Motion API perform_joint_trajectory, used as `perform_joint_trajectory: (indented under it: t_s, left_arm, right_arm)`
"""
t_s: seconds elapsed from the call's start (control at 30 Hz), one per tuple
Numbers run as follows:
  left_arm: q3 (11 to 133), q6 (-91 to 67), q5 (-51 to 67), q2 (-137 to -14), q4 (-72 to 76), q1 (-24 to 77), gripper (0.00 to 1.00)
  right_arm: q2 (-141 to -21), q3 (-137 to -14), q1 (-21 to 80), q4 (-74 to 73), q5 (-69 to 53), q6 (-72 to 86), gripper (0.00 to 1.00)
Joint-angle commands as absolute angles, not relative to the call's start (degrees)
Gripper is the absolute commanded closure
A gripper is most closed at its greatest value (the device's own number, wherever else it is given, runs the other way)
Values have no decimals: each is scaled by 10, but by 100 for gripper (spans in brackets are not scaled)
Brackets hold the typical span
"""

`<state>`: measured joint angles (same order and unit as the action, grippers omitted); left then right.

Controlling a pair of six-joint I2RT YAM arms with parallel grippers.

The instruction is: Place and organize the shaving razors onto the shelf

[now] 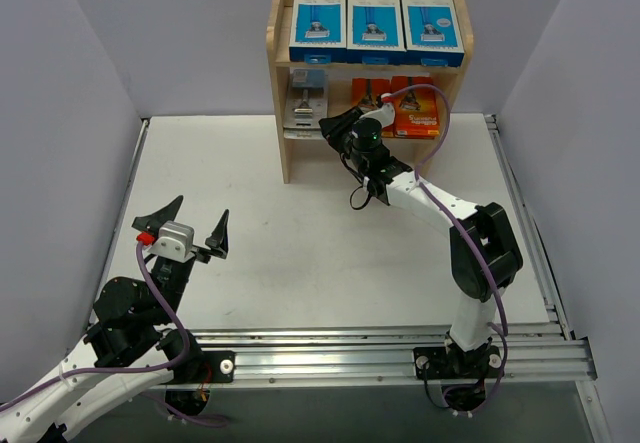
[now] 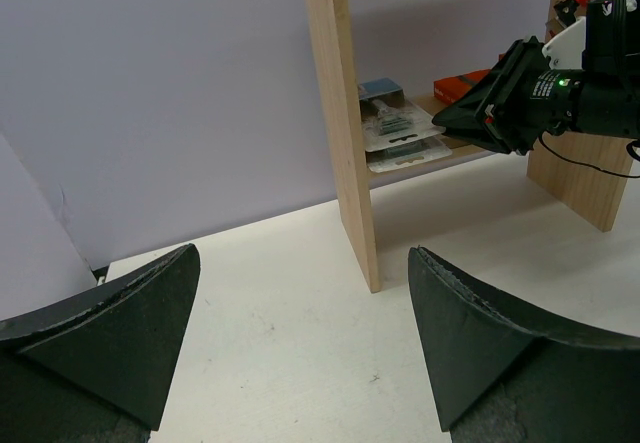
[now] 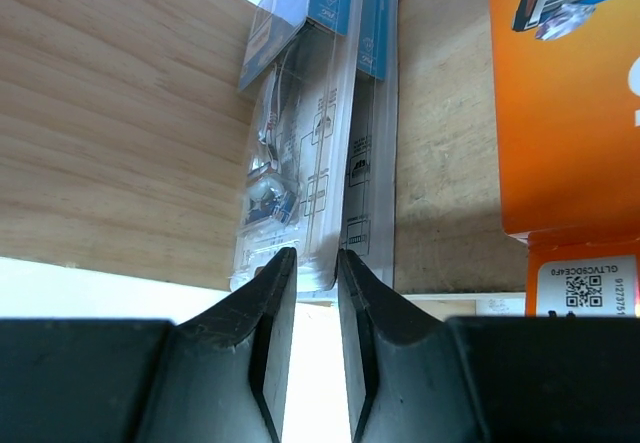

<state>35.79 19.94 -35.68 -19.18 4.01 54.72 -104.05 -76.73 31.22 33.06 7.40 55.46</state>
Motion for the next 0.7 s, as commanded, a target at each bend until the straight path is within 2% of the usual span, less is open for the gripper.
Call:
perform_joint_trajectory:
  t_s: [0.0,0.2,0.33,0.5,0.63,0.67]
  left_arm:
    - [370,196,-352,-195,45,551,6]
    - [370,196,-350,-196,46,551,6]
    - [370,196,-349,-197,45,551,6]
    - [370,196,-351,-198,45,551,6]
    - [371,198,-352,-200,43,551,6]
    - [371,198,-352,-200,44,551,6]
  right_arm:
    - [-1034,-780,316,345,72,551,80]
    - [-1027,-775,317,342,75,551,78]
    - [-1022,-775,316,336,76,550,71]
    - [-1012,-770,317,330,79,547,70]
    - [-998,-763,317,325,83,545,63]
    - [-993,-759,317,324,84,546,58]
